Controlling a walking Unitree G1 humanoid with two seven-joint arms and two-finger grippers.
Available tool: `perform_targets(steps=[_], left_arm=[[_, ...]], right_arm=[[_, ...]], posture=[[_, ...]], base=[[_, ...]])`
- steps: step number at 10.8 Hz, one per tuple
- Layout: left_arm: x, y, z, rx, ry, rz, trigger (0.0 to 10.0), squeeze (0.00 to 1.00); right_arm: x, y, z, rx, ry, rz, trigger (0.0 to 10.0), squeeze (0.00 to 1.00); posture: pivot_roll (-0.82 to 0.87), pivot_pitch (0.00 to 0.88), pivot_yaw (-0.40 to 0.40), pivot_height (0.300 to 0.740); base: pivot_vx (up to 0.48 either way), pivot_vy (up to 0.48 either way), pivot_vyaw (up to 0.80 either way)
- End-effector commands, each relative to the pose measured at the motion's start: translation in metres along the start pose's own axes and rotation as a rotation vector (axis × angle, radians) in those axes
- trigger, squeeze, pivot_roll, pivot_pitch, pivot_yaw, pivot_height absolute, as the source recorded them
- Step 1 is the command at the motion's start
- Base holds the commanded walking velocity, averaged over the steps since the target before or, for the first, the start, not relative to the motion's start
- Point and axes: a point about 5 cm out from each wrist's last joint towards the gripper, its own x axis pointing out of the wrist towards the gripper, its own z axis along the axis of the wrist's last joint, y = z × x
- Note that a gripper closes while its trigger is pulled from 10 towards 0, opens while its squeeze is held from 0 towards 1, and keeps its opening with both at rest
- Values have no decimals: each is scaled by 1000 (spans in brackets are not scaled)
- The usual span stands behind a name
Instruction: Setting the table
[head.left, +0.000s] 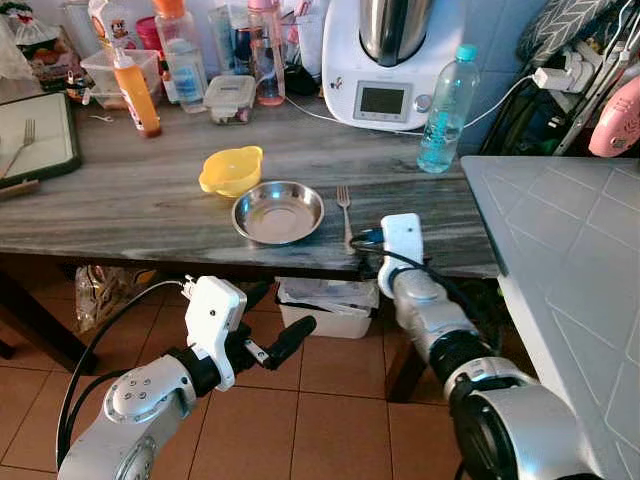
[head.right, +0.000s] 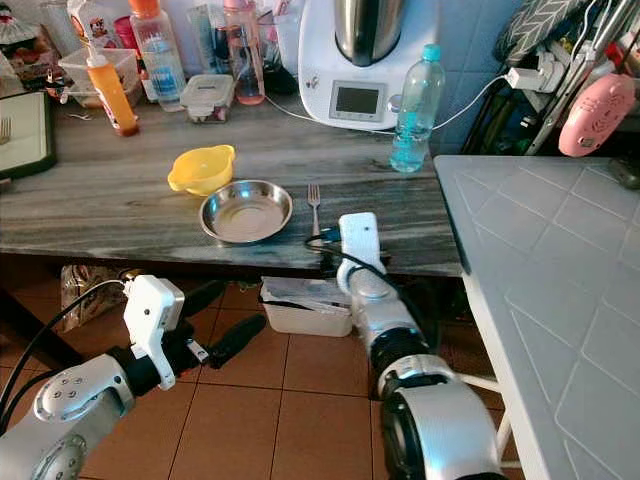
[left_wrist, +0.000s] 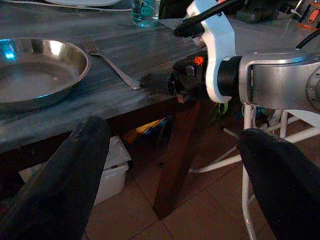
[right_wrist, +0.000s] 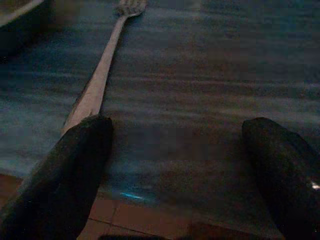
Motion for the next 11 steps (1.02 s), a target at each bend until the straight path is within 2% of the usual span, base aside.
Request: perform_targets(steps=[1,6,11], left_arm=[[-1,0,3,12,-2,3,10000,0],[0,0,4,13,-3,2,10000,0],[2,0,4,12,-10,3,10000,0]], right_arm=[[-2,13,-12,-12,51,64,10000,0],[-3,19,-16,-10,54,86,10000,0],[-11,8,-36,-39,27,86,10000,0]], posture=[[198,76,18,740],[199,74,17,740],[188,64,19,740]], base=[[0,0,0],[0,0,0],[0,0,0]])
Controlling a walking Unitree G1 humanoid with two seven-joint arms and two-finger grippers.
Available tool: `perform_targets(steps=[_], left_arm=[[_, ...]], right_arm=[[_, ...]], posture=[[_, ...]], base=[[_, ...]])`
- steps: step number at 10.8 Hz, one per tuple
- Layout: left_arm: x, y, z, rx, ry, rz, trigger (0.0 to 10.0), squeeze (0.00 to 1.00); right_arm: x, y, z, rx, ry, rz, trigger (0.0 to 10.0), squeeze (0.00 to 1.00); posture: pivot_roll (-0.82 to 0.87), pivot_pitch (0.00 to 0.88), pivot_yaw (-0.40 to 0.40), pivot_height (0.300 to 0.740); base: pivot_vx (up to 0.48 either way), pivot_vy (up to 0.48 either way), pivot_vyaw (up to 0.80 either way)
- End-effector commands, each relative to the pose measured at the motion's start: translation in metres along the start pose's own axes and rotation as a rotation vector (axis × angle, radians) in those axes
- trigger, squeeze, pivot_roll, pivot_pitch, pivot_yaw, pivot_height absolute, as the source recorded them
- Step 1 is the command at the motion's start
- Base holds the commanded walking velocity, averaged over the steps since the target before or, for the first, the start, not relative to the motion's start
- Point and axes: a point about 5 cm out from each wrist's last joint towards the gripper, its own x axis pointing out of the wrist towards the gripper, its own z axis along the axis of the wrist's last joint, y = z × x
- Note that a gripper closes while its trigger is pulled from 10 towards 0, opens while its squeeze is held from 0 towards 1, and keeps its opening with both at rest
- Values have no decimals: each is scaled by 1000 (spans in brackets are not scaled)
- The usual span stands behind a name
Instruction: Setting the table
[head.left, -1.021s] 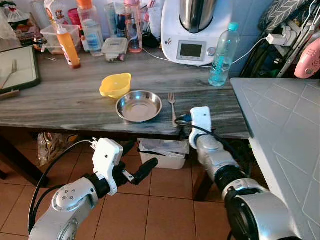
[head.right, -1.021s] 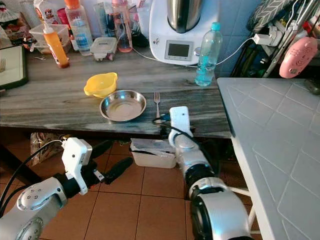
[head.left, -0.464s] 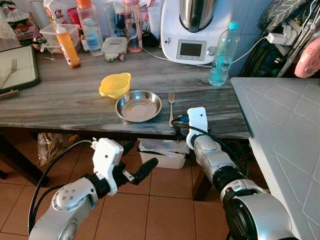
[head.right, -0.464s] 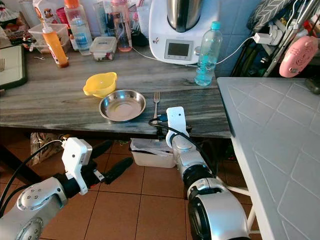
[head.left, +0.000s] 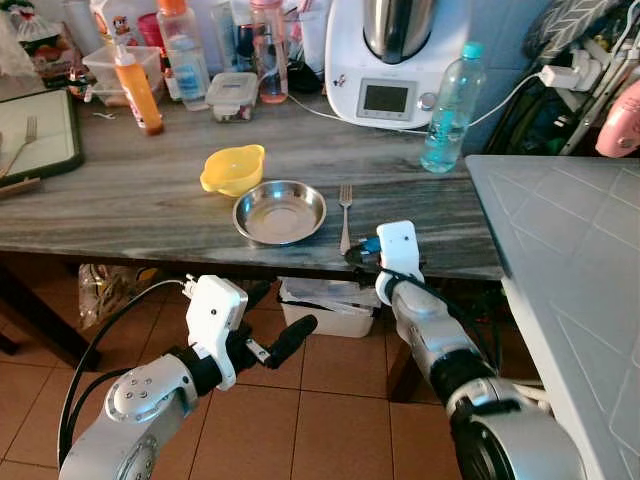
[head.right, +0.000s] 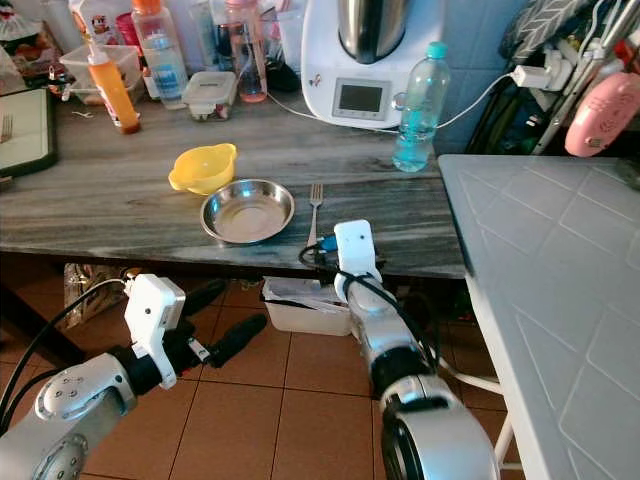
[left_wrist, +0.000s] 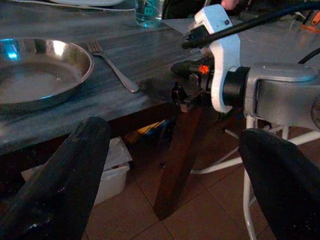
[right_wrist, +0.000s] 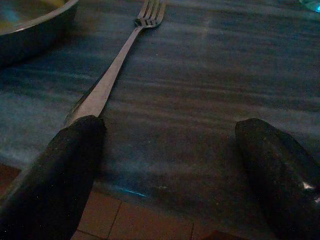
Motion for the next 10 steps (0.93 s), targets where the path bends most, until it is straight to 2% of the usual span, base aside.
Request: perform_targets(steps=[1,3,7,9,10], left_arm=[[2,1,2,11,-3,4,10000,0],[4,0,2,11,-4,-6,10000,0],[3,0,2,11,-1,-2,10000,0],[3,1,1,13,-2,1,10000,0],[3,1,1,13,-2,1,10000,0]], right_arm=[[-6,6,-26,-6,103,31,10000,0],[-4,10,-18,3,78,42,10000,0],[0,28,-2,-2,23,108,10000,0],[0,26,-2,-1,21,107,10000,0],[-2,20,-3,-4,10,89,10000,0]], posture=[[179,63,23,740],[178,62,24,740],[187,63,21,740],[191,56,14,740],[189,53,14,740]], base=[[0,0,0],[0,0,0],[0,0,0],[0,0,0],[0,0,0]])
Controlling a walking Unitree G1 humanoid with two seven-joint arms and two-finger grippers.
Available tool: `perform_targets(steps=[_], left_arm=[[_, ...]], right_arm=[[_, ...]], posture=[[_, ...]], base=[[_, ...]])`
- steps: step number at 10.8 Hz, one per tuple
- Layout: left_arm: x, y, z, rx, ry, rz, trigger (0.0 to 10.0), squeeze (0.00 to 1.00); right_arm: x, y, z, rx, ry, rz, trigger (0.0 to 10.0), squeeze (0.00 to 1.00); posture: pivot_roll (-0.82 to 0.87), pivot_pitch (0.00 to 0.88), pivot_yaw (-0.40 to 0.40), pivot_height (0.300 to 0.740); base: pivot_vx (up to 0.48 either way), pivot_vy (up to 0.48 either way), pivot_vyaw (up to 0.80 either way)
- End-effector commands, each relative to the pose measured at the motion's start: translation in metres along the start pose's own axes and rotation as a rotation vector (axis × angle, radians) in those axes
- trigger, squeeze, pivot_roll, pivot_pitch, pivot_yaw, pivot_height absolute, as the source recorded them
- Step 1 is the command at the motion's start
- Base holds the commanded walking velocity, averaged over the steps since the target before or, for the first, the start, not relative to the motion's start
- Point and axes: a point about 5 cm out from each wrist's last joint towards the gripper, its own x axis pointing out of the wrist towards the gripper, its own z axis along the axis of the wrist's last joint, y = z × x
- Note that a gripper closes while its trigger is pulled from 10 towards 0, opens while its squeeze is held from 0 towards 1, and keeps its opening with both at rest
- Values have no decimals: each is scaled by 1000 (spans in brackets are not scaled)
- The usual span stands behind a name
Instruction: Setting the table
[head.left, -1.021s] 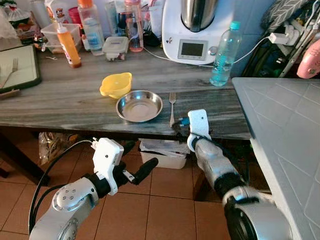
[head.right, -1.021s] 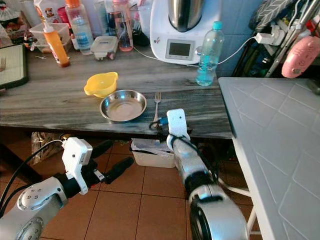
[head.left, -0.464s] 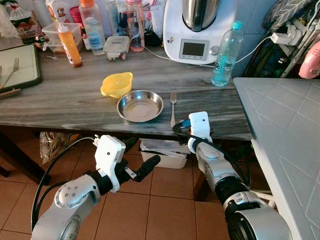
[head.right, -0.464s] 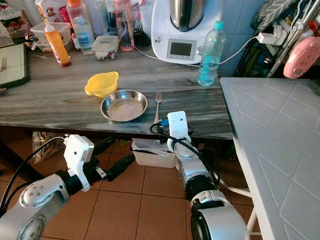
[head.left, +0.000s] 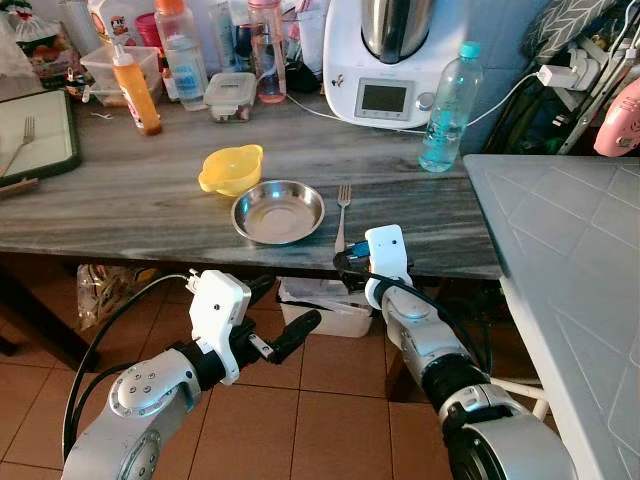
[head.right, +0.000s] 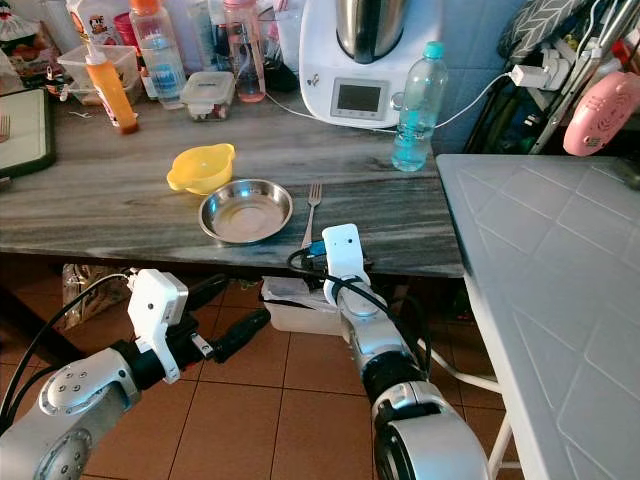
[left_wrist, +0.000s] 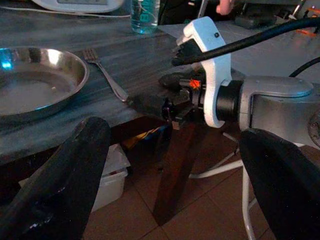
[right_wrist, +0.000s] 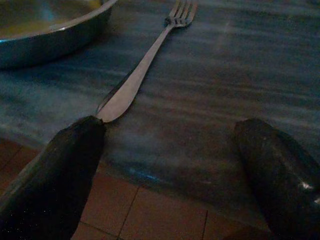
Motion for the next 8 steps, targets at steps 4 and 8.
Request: perform_targets(steps=[4,8], left_arm=[[1,3,-2,8,4,12,10000,0],[5,4,-5,15,-39,82,10000,0]], right_arm=[[-28,-15,1,-8,-144,6,10000,0],[-96,-40,-5,-37,-247,-43,10000,0]], posture=[[172,33,12,740],[135,0,4,740]], base=[[0,0,0],[0,0,0]])
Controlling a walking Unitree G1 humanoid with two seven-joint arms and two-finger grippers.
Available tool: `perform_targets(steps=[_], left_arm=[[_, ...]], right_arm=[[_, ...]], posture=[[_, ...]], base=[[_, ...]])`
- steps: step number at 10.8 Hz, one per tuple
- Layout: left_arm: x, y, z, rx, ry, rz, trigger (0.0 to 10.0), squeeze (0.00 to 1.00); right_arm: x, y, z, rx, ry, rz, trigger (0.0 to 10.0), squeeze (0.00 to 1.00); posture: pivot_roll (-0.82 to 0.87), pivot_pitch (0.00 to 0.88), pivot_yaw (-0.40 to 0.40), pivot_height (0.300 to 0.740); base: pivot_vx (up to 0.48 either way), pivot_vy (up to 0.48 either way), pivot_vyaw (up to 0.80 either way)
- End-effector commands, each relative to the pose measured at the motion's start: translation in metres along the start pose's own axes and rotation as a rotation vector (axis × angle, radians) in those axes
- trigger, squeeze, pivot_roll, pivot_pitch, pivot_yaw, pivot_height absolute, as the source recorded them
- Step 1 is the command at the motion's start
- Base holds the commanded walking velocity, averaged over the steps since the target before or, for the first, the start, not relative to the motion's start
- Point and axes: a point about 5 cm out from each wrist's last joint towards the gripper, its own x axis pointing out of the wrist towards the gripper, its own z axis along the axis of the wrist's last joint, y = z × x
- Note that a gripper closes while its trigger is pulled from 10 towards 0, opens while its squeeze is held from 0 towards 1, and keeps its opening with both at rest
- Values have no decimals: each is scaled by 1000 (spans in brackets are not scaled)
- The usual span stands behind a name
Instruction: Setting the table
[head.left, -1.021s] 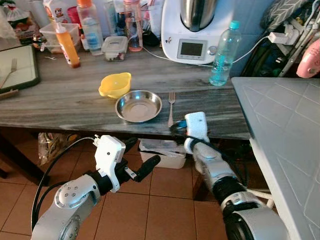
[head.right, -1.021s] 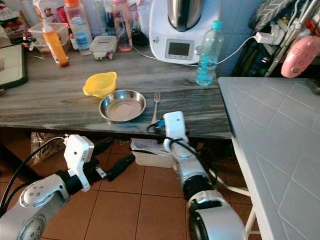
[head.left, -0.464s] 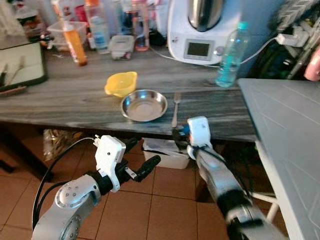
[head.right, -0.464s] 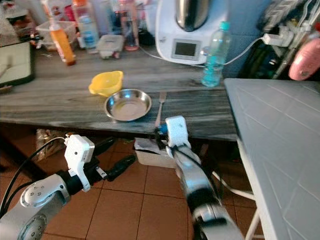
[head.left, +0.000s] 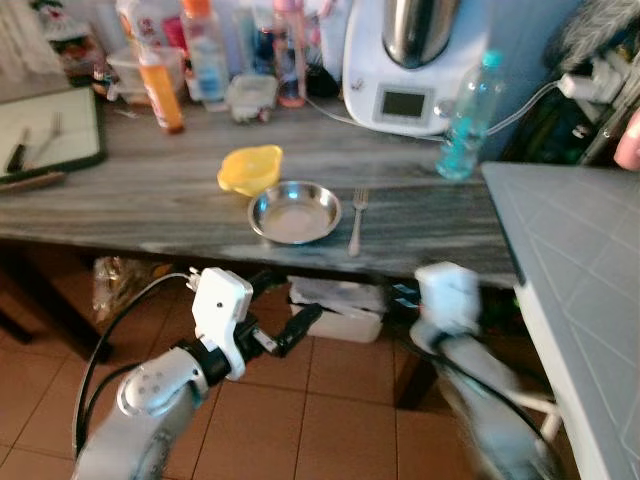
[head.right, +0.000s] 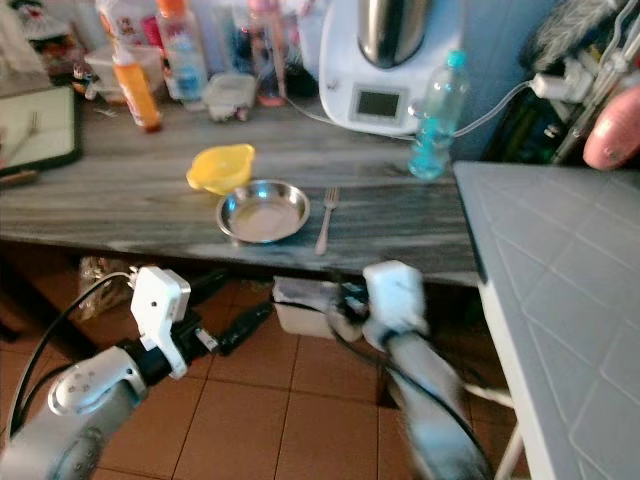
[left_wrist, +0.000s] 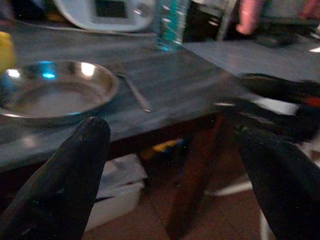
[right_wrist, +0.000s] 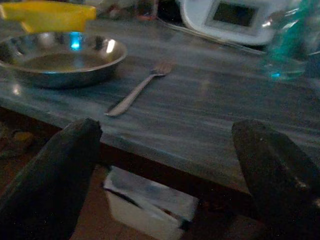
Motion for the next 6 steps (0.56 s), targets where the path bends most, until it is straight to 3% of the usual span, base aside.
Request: perform_targets(steps=[1,2,4,6], left_arm=[[-2,6,-4,21,10,57,10000,0],[0,12,-6,47,-6,145,10000,0],[0,23,-10,102,6,285,10000,0],[-19,34,-23,168,53,404,10000,0]], right_arm=[[-7,-8,5,-5,-7,-24,10000,0],[-22,-14,-1,-8,25,-54,10000,0],[-31,-13,3,-6,38,-52,10000,0],[-34,-15,8,-18,36,-37,10000,0]], posture=[[127,0,4,740],[115,0,4,740],[103,0,9,740],[92,0,11,740]], base=[[0,0,0],[0,0,0],[0,0,0],[0,0,0]])
